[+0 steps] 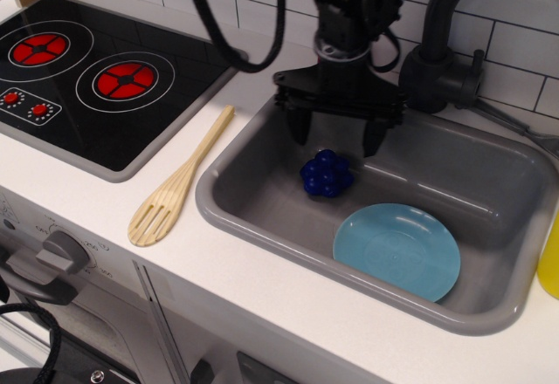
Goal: Put blueberries on plate sink
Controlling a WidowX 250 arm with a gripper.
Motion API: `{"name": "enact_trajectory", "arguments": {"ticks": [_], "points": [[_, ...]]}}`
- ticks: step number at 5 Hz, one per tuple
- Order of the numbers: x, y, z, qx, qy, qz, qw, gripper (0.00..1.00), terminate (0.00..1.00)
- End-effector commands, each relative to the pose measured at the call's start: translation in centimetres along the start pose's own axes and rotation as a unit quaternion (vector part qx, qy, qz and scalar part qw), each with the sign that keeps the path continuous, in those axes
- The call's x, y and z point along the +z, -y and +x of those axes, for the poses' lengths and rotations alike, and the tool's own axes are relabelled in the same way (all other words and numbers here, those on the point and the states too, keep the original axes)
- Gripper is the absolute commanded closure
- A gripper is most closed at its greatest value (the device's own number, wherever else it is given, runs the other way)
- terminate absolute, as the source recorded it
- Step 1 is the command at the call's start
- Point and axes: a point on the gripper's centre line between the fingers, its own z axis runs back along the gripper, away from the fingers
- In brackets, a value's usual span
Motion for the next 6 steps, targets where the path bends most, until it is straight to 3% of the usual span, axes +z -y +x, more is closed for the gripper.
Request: {"name": "enact_trajectory", "arguments": {"ticks": [1,2,3,4,6], "points": [[-1.6,-0.9,0.2,0.020,-0.004,0.014,0.9997,0.00,0.00],[-2.1,0.0,0.0,0.026,-0.023,-0.012,0.9993,0.00,0.00],[-2.5,0.4,-0.1,0.028,-0.016,-0.002,0.9995,0.00,0.00],[-2.6,0.2,0.2,0.039,-0.011,0.000,0.9992,1.00,0.00],[-1.6,0.5,0.5,0.034,0.022,0.002,0.9992,1.00,0.00]]}}
